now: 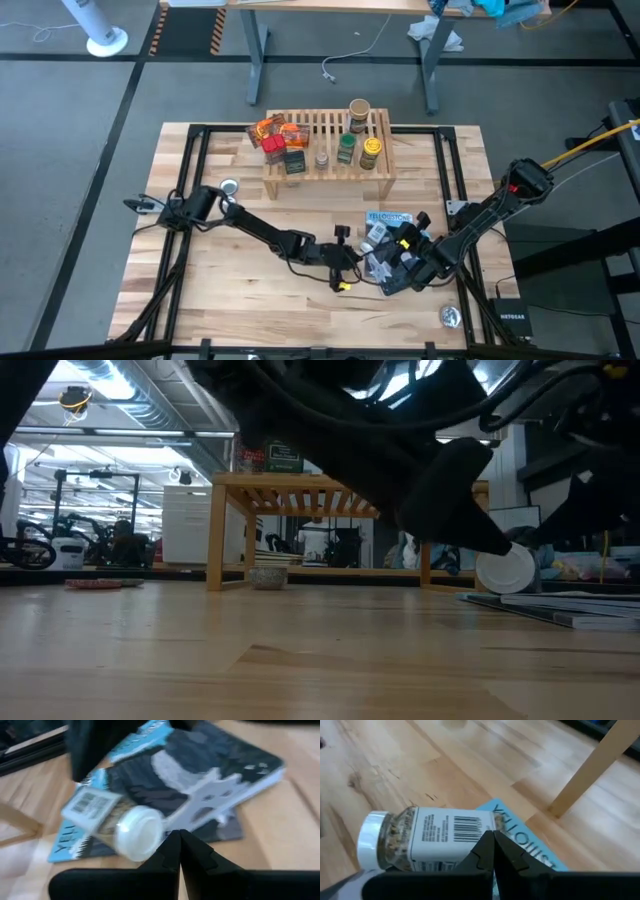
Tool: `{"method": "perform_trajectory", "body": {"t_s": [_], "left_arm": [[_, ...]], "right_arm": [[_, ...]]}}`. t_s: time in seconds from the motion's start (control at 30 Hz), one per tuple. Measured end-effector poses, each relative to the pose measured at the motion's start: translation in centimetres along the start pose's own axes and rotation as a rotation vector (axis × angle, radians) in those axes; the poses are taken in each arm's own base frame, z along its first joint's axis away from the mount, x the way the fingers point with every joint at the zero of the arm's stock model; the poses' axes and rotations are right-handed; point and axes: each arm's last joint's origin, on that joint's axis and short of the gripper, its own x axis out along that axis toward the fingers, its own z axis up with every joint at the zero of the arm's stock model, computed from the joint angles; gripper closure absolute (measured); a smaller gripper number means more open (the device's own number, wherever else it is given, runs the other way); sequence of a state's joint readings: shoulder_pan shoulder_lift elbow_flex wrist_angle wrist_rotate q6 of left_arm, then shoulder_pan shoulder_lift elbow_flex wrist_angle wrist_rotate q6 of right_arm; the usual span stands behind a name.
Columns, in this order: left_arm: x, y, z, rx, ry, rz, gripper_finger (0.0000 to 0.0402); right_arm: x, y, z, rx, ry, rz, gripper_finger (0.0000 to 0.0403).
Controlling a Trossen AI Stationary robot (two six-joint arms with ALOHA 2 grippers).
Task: Shelf spices
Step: Put the white seasoning bottle on the shelf
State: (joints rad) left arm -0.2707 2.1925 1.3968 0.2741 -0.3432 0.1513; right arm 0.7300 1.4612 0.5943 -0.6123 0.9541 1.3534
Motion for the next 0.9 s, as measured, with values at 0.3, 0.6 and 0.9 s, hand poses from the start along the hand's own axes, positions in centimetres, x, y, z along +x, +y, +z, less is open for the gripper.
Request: {"method": "perform_trajectory", "body": {"t_s": [0.3, 0.6, 0.9], "left_arm": [[0.7, 1.2, -0.4, -0.034, 0.0, -0.008, 0.0401], [1.9, 0.4, -1.9, -0.055, -0.002, -0.045, 0.0401], [2.0, 0.9, -1.6, -0.021, -0.032, -0.009, 0.0401]], "right_arm": [[1.0, -0.2, 0.0, -0.018, 0.01, -0.005, 0.0398], [1.8, -0.4, 0.2, -0.028, 0.041, -0.009, 0.0398], [2.1, -0.3, -0.3, 0.011, 0.035, 0.033, 0.0398]]}}
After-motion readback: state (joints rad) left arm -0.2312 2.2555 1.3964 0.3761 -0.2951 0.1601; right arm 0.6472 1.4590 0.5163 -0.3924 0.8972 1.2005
